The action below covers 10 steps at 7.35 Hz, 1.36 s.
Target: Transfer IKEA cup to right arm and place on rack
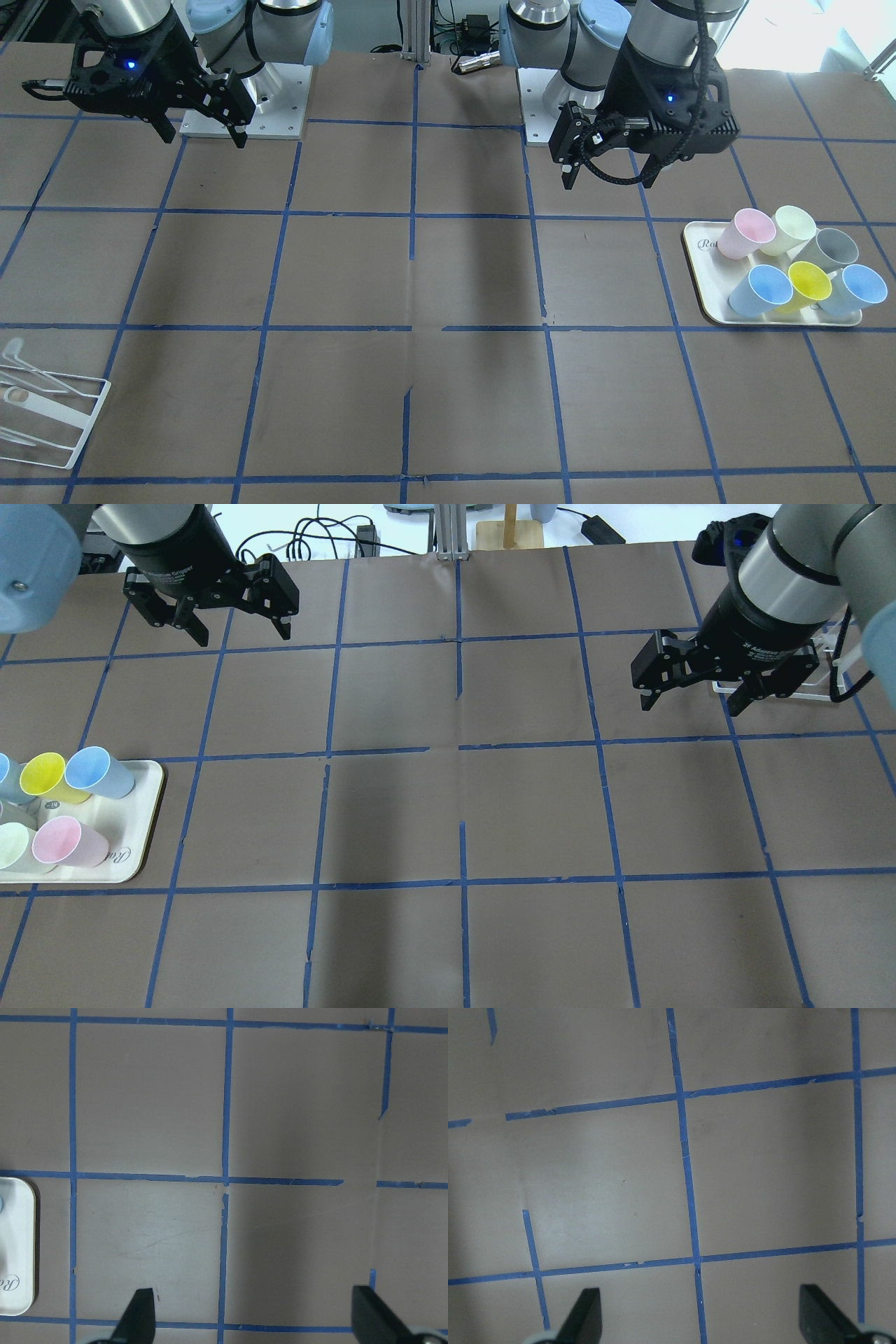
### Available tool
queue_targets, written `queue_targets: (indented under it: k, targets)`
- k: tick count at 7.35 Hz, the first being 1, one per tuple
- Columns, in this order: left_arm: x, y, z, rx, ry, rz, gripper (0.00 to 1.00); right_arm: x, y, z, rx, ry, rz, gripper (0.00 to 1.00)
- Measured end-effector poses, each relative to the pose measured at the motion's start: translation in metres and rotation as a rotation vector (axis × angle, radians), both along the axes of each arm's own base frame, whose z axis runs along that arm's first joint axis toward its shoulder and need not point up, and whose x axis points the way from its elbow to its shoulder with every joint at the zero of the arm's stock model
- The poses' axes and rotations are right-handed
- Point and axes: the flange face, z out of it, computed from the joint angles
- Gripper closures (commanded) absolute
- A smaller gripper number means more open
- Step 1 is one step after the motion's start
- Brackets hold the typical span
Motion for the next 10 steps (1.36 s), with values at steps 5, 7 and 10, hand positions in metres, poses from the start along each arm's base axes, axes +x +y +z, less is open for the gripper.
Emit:
queue_targets:
  k: [5,7,10]
  targets:
    - [0.004,0.004,0.003,-0.001,-0.011,-0.082,0.0,0.0,-0.002,-0.003,0.005,-0.013,-0.003,0.0]
    - [0.004,0.004,0.003,-0.002,-0.011,-0.093,0.0,0.0,-0.002,-0.007,0.009,-0.017,-0.003,0.0]
    - [0.011,0.004,0.004,0.004,-0.011,-0.084,0.0,0.0,-0.002,-0.009,0.011,-0.02,-0.004,0.0]
